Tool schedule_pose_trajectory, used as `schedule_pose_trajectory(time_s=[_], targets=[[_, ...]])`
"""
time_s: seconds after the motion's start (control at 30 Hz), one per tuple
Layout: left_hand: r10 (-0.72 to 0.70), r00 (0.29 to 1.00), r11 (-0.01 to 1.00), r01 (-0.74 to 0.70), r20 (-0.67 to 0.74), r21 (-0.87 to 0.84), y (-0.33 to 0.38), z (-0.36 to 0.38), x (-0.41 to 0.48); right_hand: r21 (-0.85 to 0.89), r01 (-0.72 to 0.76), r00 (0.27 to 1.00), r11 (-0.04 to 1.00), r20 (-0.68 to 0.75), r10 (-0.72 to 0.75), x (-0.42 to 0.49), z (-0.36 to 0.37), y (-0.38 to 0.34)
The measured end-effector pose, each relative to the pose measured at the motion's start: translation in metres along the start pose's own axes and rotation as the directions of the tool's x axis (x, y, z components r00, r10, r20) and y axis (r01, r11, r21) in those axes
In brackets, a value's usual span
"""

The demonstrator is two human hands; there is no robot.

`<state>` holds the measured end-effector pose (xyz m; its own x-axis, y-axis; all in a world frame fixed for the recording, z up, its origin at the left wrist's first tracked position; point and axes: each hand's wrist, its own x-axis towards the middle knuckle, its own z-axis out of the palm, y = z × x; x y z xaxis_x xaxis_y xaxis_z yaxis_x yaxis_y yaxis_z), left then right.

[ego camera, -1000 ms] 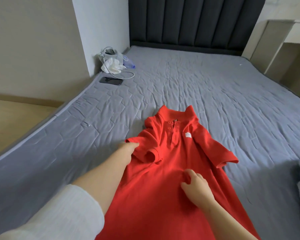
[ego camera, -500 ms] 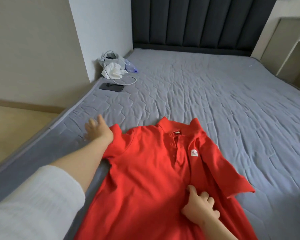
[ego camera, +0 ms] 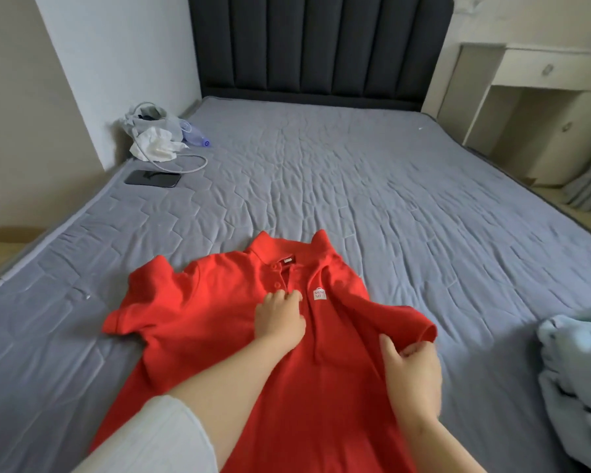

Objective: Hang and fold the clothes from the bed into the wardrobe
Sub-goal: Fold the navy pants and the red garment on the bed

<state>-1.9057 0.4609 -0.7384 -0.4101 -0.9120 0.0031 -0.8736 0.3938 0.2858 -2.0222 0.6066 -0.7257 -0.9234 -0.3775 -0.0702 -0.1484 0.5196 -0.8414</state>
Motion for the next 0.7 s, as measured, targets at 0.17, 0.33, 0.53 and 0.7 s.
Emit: schedule_pose_trajectory(time_s=[0.17,0.33,0.53,0.7], targets=[[0.137,0.967,0.976,-0.169,-0.215,-0.138,0.03,0.006,0.007,0.145,-0.105,0.991,0.984,0.104,0.09,0.038,-0.009,0.002],[0.216,0.962,0.897,-0.263,-0.166,-0.356,0.063,0.011,0.031,0.343,-0.037,0.927,0.939,0.363,-0.096,0.049,-0.004,0.007],[0.379,0.868,0.925,-0.351,0.32,-0.145,0.085,0.016,0.06,0.601,0.027,0.953,0.799,0.226,-0.202,0.069,-0.006,0.0],[0.287,0.876,0.947,-0.322,0.388,0.026,0.093,0.031,0.062,0.444,-0.232,0.89,0.866,0.455,0.006,0.059,0.0,0.036]])
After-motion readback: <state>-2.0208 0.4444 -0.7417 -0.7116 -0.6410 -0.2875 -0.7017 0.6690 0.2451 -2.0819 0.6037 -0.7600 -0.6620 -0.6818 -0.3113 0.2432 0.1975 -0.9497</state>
